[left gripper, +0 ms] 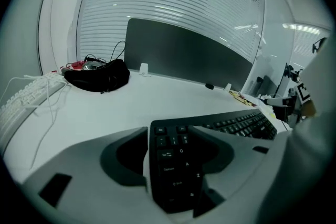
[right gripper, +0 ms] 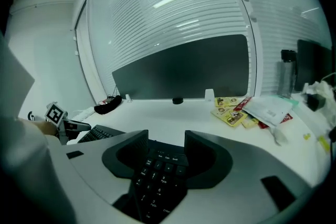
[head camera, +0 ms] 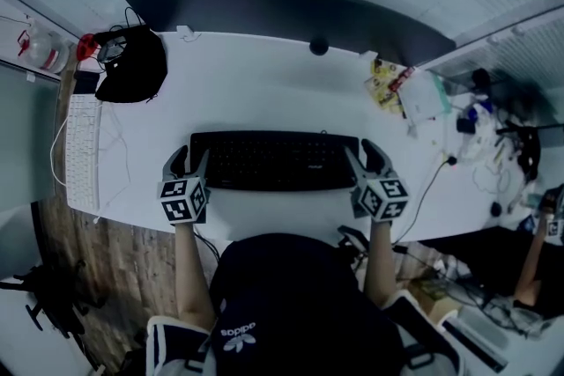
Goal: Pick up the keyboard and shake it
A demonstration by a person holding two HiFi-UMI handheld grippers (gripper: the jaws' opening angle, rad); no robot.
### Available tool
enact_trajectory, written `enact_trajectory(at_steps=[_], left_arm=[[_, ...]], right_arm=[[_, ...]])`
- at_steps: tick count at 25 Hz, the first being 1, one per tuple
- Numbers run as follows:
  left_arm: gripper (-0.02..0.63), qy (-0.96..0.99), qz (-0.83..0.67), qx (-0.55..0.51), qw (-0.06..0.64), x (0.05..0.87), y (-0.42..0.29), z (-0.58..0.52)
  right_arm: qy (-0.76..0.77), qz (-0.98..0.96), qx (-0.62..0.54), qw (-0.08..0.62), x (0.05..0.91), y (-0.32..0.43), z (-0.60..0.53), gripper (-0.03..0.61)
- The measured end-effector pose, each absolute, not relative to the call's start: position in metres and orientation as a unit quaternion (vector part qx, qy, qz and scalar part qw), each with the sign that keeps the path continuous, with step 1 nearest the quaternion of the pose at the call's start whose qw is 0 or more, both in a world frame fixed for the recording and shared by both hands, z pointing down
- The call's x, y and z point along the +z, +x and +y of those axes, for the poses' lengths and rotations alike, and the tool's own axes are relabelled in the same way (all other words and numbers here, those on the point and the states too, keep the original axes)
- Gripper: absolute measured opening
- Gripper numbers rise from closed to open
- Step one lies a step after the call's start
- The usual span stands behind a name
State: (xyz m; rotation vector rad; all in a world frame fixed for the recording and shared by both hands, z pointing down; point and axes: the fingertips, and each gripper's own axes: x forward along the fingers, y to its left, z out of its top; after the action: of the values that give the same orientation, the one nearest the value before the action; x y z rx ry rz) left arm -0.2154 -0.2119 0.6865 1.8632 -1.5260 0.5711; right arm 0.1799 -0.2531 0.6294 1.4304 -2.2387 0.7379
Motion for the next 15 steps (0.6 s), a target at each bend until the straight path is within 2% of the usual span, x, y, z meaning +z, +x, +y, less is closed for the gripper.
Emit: enact_trajectory(at_steps=[15], left_arm=[[0.235,0.707,-0.552,0.219,0.383,0.705,-0.210,-0.216]], right_arm=[[0.502,-0.776,0.304,0.229,0.668,0.186,-0.259,0.198]])
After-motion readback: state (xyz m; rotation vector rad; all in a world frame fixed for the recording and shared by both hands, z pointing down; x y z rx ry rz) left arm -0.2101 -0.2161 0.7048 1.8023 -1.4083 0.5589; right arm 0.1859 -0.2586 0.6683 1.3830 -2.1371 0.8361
